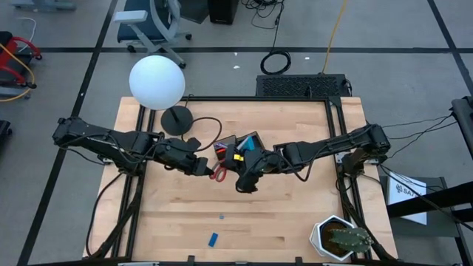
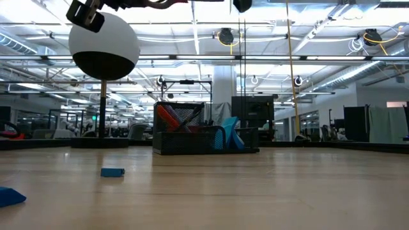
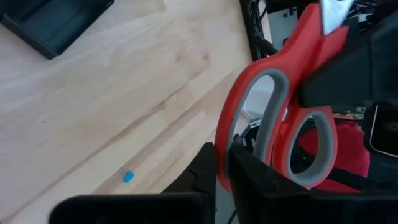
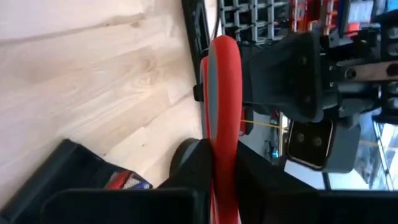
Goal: Pick and place office supplies into organizer
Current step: Put the orange scissors into the desk organizer
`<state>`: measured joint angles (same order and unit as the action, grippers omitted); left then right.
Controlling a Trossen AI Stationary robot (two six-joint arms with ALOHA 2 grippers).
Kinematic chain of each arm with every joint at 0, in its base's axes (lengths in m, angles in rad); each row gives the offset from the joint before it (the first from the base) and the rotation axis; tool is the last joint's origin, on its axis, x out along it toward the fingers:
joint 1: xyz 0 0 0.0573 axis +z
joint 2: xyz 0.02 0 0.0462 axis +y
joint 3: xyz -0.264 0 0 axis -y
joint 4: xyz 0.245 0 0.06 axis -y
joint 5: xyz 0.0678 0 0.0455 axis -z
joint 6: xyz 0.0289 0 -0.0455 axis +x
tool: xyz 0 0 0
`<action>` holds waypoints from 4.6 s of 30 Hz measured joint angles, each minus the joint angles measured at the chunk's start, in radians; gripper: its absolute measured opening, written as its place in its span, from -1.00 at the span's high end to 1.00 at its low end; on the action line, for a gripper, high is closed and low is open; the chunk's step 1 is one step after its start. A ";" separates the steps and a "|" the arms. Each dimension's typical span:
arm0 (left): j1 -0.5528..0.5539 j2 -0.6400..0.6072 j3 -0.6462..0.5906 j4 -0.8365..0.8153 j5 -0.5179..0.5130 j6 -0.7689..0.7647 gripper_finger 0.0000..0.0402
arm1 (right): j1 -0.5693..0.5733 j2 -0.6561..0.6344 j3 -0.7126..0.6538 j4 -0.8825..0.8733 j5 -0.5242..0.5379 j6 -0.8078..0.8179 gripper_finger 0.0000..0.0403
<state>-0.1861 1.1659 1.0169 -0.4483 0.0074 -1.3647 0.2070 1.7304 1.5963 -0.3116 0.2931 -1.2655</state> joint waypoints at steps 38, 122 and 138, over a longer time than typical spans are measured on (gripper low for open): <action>-0.004 -0.310 0.005 -0.236 -0.559 0.238 0.22 | -0.311 -0.062 -0.140 0.593 -0.165 1.293 0.86; 0.034 -0.228 0.001 -0.293 -0.528 0.335 0.22 | -0.552 0.591 -0.361 1.774 -1.009 2.080 0.86; 0.109 -0.225 -0.451 0.504 -0.427 0.460 0.22 | -0.552 0.591 -0.362 1.868 -1.006 2.198 0.86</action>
<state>-0.0769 0.9409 0.5659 0.0559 -0.4199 -0.9051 -0.3450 2.3215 1.2346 1.5568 -0.7128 0.9328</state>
